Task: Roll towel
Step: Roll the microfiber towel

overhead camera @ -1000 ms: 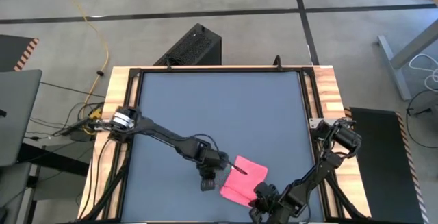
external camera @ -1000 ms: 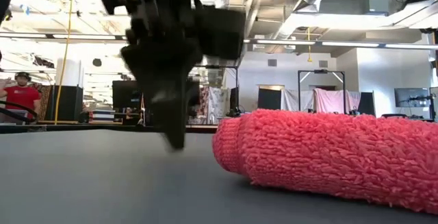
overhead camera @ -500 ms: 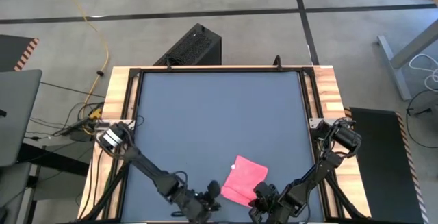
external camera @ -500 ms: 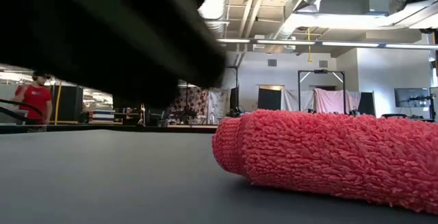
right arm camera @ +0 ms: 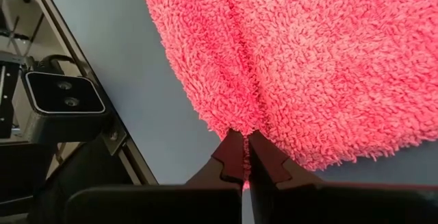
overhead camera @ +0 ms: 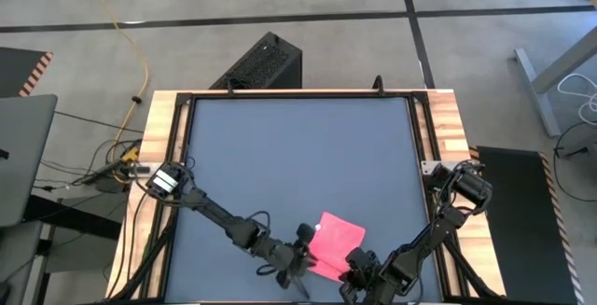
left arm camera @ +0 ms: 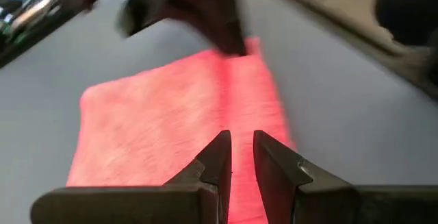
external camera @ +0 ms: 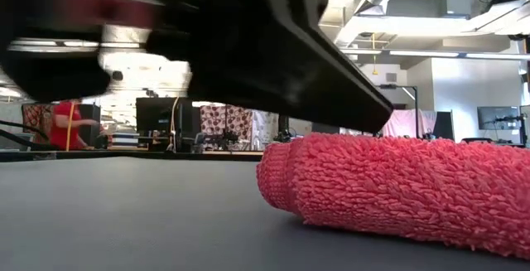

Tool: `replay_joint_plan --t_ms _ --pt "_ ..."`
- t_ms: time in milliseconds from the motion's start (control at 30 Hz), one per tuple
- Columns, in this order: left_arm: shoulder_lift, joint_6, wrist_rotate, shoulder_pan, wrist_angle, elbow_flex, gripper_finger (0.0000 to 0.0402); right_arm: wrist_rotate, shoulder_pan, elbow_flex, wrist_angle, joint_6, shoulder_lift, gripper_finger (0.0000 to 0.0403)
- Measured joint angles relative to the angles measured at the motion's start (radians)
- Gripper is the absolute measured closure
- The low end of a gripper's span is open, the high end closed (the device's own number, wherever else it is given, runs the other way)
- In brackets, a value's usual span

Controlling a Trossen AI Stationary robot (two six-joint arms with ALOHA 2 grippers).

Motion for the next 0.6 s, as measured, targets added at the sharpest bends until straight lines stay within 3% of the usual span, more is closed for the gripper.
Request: replay_joint_plan --t_ms 267,433,600 --pt "0.000 -0.072 0.046 0.044 -0.029 0.001 0.0352 0.019 0.006 0.000 0.000 0.051 0.000 0.0380" --pt "-0.038 -0.019 0.027 0.031 0.039 0.001 0.0391 0.037 0.012 0.000 0.002 0.052 0.000 0.0379" --pt "-0.041 -0.042 0.125 0.006 0.059 0.002 0.0391 0.038 0.013 0.000 0.005 0.052 0.001 0.0378"
